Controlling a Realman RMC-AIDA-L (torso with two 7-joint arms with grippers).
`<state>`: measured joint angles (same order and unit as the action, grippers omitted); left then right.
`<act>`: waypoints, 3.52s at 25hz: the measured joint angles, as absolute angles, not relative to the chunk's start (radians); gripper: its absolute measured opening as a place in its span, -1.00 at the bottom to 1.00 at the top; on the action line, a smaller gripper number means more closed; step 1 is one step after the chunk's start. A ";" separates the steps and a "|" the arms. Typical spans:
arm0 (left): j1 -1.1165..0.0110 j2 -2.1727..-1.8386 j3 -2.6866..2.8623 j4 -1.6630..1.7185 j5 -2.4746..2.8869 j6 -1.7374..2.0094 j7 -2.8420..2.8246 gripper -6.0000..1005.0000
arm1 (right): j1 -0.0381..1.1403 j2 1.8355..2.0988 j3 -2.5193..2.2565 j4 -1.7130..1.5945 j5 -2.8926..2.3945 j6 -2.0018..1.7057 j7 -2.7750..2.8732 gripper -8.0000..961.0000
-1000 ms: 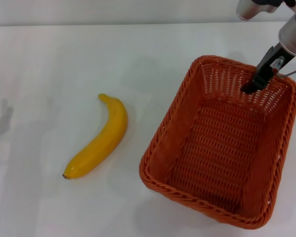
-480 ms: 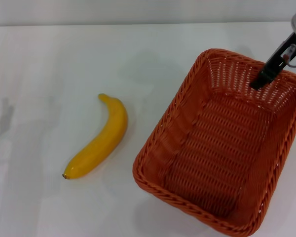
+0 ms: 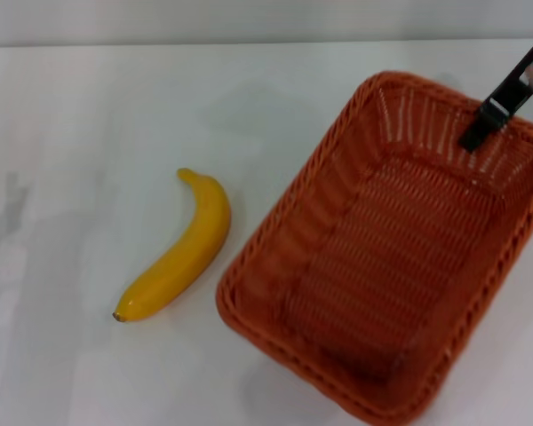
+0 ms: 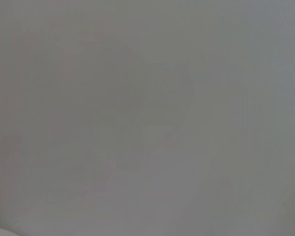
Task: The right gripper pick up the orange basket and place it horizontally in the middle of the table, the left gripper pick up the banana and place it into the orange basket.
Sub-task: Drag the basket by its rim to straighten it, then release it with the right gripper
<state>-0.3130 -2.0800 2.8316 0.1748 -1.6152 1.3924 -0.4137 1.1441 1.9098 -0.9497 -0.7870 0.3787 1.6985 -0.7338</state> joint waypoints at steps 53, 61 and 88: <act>-0.393 -2.067 2.839 -0.015 -1.615 1.394 -0.648 0.51 | 0.801 1.889 -0.495 -0.613 0.784 1.521 -0.387 -0.55; -0.391 -2.067 2.840 -0.015 -1.615 1.394 -0.655 0.50 | 0.775 1.877 -0.498 -0.586 0.834 1.538 -0.381 -0.52; -0.393 -2.070 2.839 -0.017 -1.613 1.384 -0.687 0.48 | 0.779 1.865 -0.497 -0.477 0.896 1.470 -0.371 -0.33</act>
<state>-0.3927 -2.0703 2.8393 -0.0170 -1.6133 1.3844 -0.6873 0.7789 1.8654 -0.4975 -0.4775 0.8962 1.4704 -0.3710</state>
